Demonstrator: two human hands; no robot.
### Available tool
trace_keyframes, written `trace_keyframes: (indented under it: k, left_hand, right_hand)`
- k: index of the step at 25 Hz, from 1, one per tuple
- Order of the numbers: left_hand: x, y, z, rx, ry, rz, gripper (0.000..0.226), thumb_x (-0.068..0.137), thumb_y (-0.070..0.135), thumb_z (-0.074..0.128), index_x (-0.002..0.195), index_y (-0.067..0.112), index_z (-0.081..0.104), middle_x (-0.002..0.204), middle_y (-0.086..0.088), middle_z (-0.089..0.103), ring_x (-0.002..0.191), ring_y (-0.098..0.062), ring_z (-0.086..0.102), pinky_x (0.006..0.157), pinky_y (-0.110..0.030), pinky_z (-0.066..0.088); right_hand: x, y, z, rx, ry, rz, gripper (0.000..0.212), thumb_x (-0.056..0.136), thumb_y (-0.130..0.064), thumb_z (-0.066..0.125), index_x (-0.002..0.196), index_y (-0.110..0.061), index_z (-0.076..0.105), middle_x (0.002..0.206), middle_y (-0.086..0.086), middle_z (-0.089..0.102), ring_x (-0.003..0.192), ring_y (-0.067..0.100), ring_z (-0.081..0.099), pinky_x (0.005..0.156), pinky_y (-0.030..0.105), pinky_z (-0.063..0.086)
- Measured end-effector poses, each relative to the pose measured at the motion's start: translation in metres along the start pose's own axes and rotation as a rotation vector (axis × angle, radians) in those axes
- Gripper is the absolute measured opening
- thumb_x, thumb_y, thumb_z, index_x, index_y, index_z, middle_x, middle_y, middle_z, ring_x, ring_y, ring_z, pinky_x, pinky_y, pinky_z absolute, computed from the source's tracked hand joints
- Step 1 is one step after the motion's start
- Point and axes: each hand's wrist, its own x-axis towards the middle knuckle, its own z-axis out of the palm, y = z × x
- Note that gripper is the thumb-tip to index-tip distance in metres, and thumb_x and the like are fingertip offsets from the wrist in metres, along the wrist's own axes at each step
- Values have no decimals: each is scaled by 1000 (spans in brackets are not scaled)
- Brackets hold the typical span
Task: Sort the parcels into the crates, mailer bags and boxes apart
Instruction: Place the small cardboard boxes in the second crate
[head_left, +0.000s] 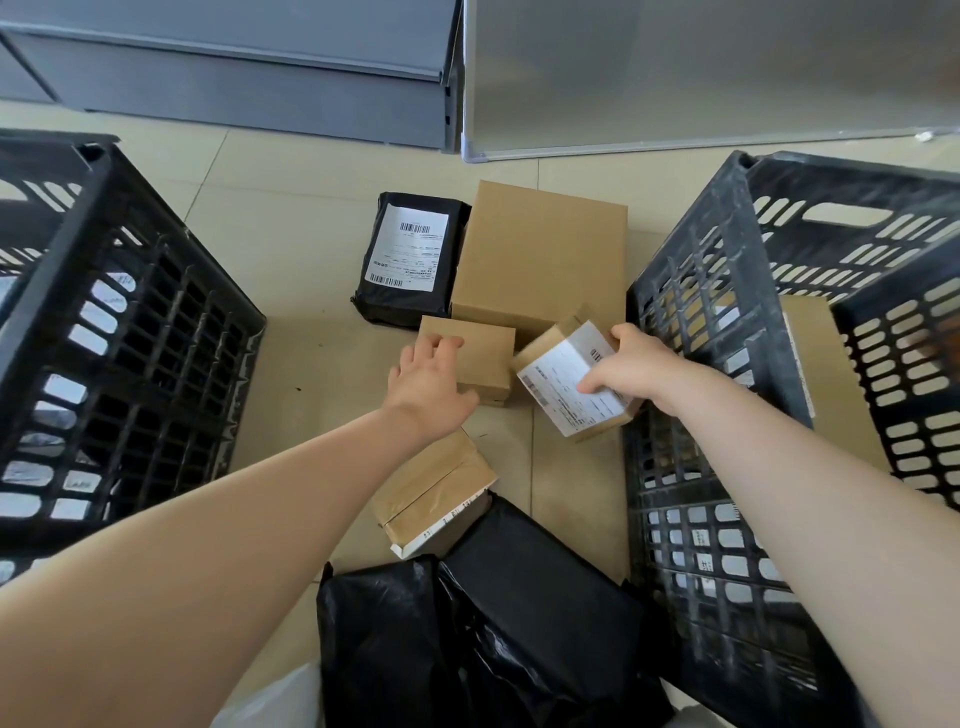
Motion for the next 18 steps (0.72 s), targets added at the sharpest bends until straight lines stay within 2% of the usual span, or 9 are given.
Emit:
trace_keyframes:
  k: [1, 3, 5, 6, 9, 11, 13, 16, 18]
  left_hand:
    - [0, 4, -3, -75, 9, 14, 65, 91, 34, 56, 149, 20, 31, 151, -3, 32, 137, -25, 28, 109, -36, 28]
    - [1, 14, -10, -376, -54, -41, 60, 95, 41, 52, 149, 23, 33, 148, 5, 38, 134, -17, 36, 105, -30, 31]
    - [3, 20, -13, -691, -161, -161, 67, 92, 55, 50, 150, 30, 29, 143, 9, 43, 127, -14, 44, 107, -32, 33]
    - [4, 21, -13, -778, -199, -213, 73, 87, 62, 51, 150, 34, 27, 143, 9, 45, 125, -15, 47, 109, -37, 35]
    - [5, 24, -17, -917, -272, -250, 75, 87, 66, 52, 150, 38, 24, 141, 6, 48, 119, -19, 56, 109, -43, 40]
    - [5, 27, -26, -956, -284, -209, 70, 91, 63, 50, 150, 37, 23, 138, 7, 50, 116, -20, 58, 109, -44, 40]
    - [5, 32, -37, -973, -292, -159, 74, 88, 64, 54, 150, 35, 27, 135, 7, 54, 116, -18, 59, 107, -43, 43]
    - [2, 44, -50, -1013, -319, -106, 88, 72, 68, 66, 147, 32, 36, 133, 4, 58, 118, -19, 60, 102, -41, 50]
    - [0, 56, -57, -1043, -354, -64, 84, 73, 66, 67, 143, 28, 42, 133, 1, 60, 117, -19, 62, 100, -39, 51]
  right_hand:
    - [-2, -4, -3, 112, -33, -9, 76, 80, -16, 78, 145, -14, 38, 133, 10, 54, 110, 29, 59, 80, 40, 55]
    - [-6, -10, -9, 299, -115, -15, 62, 83, -14, 75, 138, -12, 47, 126, 8, 63, 105, 24, 63, 80, 37, 53]
    - [-13, -18, -13, 483, -217, -15, 48, 88, -14, 71, 134, -13, 55, 119, 7, 70, 103, 21, 66, 78, 34, 53]
    - [-17, -22, -16, 569, -256, -10, 42, 91, -15, 68, 132, -14, 59, 115, 6, 73, 103, 21, 68, 76, 33, 53]
    - [-28, -29, -25, 714, -346, -27, 32, 94, -19, 65, 126, -17, 64, 106, 5, 78, 99, 21, 72, 83, 37, 56]
    - [-34, -33, -34, 734, -379, -71, 32, 95, -20, 64, 127, -17, 63, 109, 6, 78, 102, 23, 73, 90, 41, 57]
    - [-42, -34, -45, 726, -370, -111, 33, 96, -20, 63, 129, -17, 62, 112, 7, 77, 105, 23, 72, 90, 39, 57]
    - [-60, -29, -63, 728, -333, -167, 30, 98, -22, 61, 128, -19, 62, 106, 4, 78, 99, 21, 72, 90, 33, 57]
    - [-71, -22, -76, 714, -311, -208, 29, 99, -26, 60, 127, -21, 63, 106, 3, 78, 103, 20, 71, 94, 33, 55]
